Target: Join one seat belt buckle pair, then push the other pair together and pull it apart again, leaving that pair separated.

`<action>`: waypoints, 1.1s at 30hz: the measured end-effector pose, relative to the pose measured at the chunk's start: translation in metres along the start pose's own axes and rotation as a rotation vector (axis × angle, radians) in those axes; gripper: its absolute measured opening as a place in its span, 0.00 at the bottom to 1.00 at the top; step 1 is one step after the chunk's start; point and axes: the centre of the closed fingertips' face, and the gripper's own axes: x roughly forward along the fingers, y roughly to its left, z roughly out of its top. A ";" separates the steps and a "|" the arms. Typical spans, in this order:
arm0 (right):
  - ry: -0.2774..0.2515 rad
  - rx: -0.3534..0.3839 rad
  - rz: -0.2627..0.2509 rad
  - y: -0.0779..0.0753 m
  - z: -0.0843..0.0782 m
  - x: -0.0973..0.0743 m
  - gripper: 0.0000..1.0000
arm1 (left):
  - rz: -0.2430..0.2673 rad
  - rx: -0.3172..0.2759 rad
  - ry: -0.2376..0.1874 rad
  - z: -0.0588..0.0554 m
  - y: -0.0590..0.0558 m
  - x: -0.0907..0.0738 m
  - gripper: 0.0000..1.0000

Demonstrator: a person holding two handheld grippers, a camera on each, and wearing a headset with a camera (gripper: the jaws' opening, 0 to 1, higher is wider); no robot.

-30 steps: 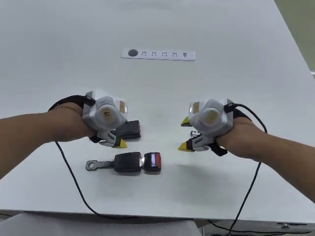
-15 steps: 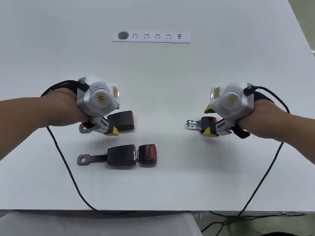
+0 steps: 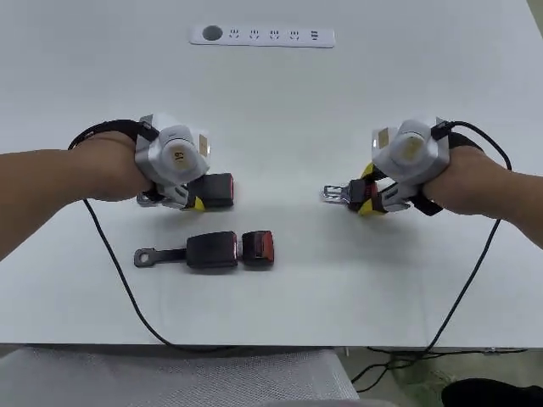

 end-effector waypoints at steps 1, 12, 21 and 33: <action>0.003 0.003 -0.002 0.000 0.001 0.000 0.31 | 0.003 0.001 -0.002 0.000 -0.001 0.000 0.30; -0.002 -0.044 -0.010 0.003 0.054 0.020 0.31 | -0.012 0.006 0.008 0.000 -0.003 0.000 0.31; -0.007 -0.085 0.009 0.007 0.104 0.041 0.31 | -0.016 0.014 0.022 -0.001 -0.002 0.001 0.31; 0.010 -0.119 0.019 0.008 0.140 0.058 0.31 | -0.021 0.023 0.036 -0.001 0.000 0.001 0.31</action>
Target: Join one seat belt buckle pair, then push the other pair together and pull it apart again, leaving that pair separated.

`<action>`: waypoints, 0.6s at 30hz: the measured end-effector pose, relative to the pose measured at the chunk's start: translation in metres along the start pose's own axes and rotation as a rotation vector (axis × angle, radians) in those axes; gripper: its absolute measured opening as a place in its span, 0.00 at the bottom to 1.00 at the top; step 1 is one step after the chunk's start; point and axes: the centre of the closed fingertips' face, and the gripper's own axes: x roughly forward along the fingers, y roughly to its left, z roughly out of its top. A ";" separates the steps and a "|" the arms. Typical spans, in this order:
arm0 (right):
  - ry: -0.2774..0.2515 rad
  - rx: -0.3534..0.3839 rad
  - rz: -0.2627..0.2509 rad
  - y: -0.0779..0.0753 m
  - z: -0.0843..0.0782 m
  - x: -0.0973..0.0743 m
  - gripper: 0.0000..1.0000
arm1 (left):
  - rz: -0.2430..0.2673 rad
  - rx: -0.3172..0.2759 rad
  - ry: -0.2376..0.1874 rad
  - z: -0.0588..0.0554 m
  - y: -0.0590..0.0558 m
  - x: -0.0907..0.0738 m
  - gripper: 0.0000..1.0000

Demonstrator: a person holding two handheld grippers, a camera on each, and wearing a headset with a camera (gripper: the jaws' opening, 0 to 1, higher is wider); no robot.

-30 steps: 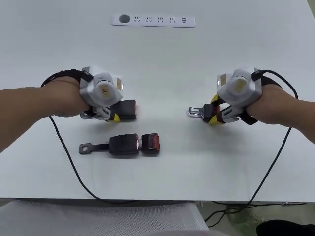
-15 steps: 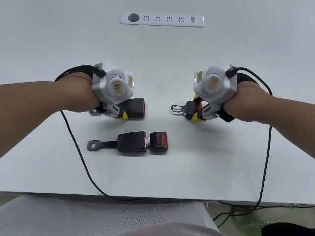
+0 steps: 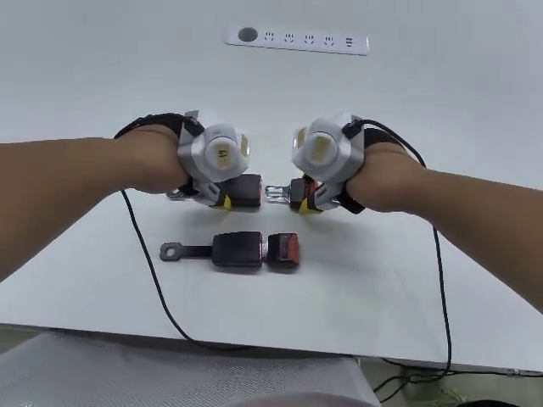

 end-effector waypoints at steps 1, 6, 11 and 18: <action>0.004 -0.010 0.001 0.000 0.001 0.000 0.31 | 0.000 0.000 0.001 0.000 0.000 0.000 0.31; 0.016 -0.018 0.000 0.000 0.001 0.001 0.31 | -0.002 -0.002 0.005 0.000 0.001 0.000 0.31; 0.018 -0.030 -0.009 0.001 0.002 0.000 0.31 | 0.001 -0.004 0.004 0.000 0.002 0.000 0.31; -0.008 -0.040 -0.012 0.004 0.013 0.001 0.31 | 0.005 0.008 0.010 0.000 0.001 0.000 0.31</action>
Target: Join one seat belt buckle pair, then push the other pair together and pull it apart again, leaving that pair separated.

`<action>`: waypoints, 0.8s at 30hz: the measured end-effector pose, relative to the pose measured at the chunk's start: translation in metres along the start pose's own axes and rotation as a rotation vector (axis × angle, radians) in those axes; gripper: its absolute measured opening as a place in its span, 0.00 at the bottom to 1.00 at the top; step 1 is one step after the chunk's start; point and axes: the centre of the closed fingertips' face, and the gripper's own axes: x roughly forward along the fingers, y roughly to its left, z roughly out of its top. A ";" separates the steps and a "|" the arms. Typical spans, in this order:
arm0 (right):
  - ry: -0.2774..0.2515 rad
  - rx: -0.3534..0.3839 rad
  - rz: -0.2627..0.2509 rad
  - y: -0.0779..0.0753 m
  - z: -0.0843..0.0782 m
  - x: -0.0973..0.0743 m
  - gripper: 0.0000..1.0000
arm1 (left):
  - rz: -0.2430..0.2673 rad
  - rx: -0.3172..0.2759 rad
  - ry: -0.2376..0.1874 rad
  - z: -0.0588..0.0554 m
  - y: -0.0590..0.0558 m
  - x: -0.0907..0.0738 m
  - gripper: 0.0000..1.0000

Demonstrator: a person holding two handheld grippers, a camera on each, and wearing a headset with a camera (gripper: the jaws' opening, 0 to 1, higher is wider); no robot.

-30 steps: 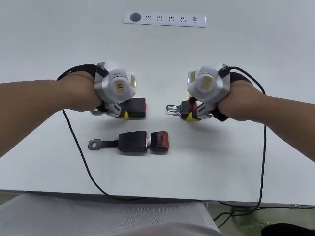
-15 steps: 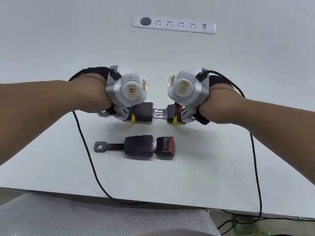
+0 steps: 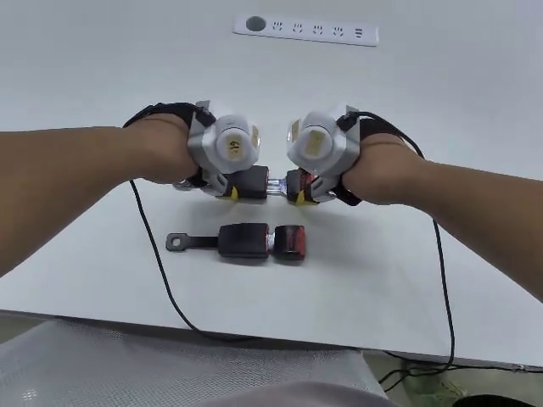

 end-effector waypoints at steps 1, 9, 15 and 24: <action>-0.002 -0.001 0.001 0.000 0.001 0.000 0.31 | 0.000 -0.001 -0.002 0.000 0.000 0.000 0.31; -0.013 -0.009 0.008 -0.001 0.003 0.002 0.31 | -0.004 0.009 -0.020 0.000 0.001 0.000 0.31; -0.014 -0.003 0.012 -0.001 0.007 0.002 0.31 | 0.000 0.013 -0.035 0.001 0.001 -0.001 0.30; -0.049 0.027 0.008 -0.001 0.022 0.008 0.30 | -0.005 0.007 -0.030 0.001 0.001 -0.001 0.30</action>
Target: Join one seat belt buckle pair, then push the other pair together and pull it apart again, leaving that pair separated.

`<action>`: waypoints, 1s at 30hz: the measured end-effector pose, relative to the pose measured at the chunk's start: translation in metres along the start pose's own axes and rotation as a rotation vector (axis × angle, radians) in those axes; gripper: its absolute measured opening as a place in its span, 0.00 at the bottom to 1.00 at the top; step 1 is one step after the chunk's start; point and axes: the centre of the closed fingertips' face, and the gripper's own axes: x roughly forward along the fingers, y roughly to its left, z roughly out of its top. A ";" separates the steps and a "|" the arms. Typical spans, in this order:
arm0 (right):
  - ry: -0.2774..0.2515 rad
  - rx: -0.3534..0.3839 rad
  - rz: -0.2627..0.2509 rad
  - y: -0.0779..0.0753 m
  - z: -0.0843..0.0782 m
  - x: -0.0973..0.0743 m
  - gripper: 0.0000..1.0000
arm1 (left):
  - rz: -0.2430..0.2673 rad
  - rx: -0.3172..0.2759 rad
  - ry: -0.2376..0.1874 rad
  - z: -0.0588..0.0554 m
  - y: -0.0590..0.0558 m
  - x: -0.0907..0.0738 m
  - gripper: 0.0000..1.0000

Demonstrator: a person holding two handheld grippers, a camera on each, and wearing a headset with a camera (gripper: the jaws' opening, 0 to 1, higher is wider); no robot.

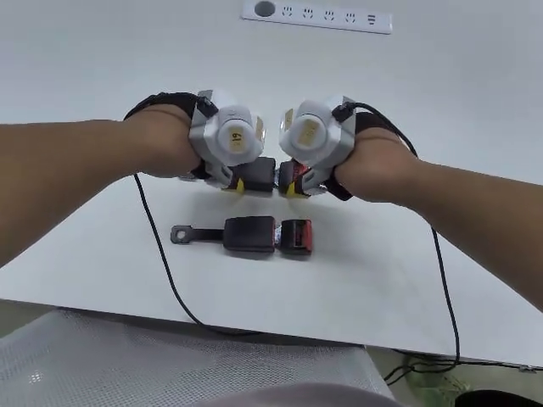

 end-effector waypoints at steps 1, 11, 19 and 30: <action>0.000 -0.001 0.000 0.000 0.001 0.000 0.30 | -0.001 0.000 0.003 0.000 0.000 0.000 0.30; -0.002 -0.024 0.000 0.000 -0.002 -0.001 0.31 | -0.009 0.002 0.004 0.000 0.001 0.000 0.31; -0.030 -0.012 0.003 0.000 -0.019 -0.009 0.31 | 0.000 -0.007 -0.006 0.000 0.000 0.000 0.31; -0.011 -0.008 0.014 0.002 -0.055 -0.026 0.32 | -0.004 -0.009 0.016 -0.001 0.000 0.002 0.32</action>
